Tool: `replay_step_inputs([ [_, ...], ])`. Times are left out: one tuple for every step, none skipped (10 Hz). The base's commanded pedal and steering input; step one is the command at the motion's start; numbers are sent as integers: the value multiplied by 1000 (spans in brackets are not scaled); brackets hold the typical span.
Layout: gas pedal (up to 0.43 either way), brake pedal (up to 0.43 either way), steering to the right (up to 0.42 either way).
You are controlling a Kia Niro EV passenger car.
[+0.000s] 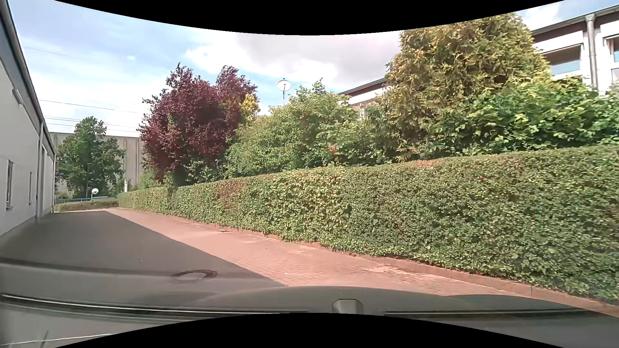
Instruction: Follow the waypoints while adhering to traffic rules and regulations
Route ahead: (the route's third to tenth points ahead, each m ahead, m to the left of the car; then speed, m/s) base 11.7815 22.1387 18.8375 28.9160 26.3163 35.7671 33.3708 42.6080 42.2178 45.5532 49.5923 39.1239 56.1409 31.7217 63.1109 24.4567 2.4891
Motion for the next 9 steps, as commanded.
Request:
replay_step_inputs([
  [59,0,-293],
  [67,0,-318],
  [67,0,-349],
  [79,0,-370],
  [79,0,-385],
  [79,0,-400],
  [79,0,-405],
  [67,0,-409],
  [67,0,-419],
])
